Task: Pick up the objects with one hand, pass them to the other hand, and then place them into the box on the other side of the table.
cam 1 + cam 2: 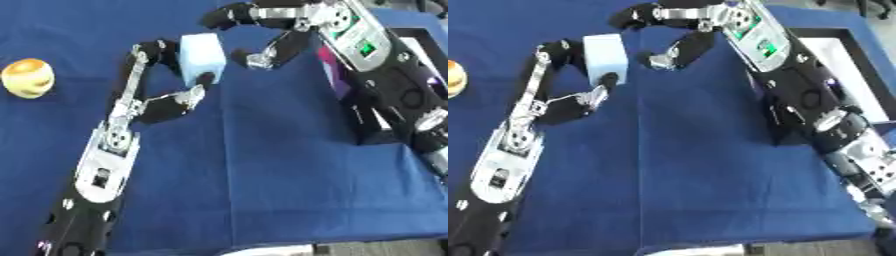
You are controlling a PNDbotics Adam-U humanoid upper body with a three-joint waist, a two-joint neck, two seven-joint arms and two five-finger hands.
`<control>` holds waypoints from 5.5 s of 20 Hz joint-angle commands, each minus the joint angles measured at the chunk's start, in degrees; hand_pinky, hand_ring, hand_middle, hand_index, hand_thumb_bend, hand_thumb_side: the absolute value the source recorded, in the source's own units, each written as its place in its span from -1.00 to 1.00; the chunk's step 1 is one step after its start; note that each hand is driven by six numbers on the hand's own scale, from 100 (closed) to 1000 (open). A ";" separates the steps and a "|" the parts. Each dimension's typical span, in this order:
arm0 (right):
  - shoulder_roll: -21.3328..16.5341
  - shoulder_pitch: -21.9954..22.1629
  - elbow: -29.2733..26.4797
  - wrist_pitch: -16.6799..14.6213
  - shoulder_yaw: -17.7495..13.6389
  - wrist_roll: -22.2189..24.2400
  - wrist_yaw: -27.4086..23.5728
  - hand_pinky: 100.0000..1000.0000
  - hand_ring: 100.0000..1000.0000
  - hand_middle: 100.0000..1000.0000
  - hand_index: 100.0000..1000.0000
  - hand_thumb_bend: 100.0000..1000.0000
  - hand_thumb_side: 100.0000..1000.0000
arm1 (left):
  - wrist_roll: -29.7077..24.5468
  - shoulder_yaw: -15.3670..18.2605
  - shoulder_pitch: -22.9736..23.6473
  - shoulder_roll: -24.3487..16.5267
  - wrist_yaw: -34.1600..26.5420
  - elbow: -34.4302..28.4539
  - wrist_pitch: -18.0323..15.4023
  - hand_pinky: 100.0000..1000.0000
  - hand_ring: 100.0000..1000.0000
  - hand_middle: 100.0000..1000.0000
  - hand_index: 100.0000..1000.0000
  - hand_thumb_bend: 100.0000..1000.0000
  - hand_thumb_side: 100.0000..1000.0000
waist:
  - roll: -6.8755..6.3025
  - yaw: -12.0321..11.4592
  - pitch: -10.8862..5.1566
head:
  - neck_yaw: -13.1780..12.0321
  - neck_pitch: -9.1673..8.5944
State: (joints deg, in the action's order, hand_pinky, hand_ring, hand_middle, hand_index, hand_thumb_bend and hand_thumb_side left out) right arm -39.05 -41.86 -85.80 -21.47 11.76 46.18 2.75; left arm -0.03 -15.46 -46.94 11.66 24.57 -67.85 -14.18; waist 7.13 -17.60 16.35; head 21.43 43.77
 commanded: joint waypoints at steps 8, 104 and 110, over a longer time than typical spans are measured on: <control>-1.24 -0.81 -2.45 -5.32 0.42 5.79 -0.72 0.95 1.00 1.00 1.00 -1.00 -0.29 | 1.04 -0.31 -1.25 0.88 0.91 -1.27 0.27 0.37 -0.24 -0.44 0.00 -1.00 -0.61 | 0.55 0.71 -0.05 | 0.25 0.33; 0.12 -1.25 -2.73 4.91 -1.33 5.79 -9.76 0.44 1.00 0.24 0.72 -1.00 -0.51 | 1.75 -2.31 -0.60 1.47 -0.84 -4.33 -0.09 0.42 -0.16 -0.21 0.31 -1.00 -0.76 | 0.72 1.78 1.29 | 1.58 0.35; 0.21 -1.22 -2.55 5.64 -1.72 5.79 -10.27 0.42 1.00 0.19 0.65 -1.00 -0.64 | 2.33 -2.18 -0.52 1.50 -0.47 -3.85 0.41 0.43 -0.14 -0.18 0.36 -0.86 -0.61 | 0.76 1.81 1.25 | 1.69 0.35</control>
State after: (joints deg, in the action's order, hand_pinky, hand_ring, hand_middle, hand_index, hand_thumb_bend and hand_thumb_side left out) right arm -37.99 -42.22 -87.85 -15.57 10.70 51.47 -7.01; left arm 1.89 -17.32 -46.77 12.19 24.01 -70.99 -13.82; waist 7.48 -15.96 18.07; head 22.88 44.18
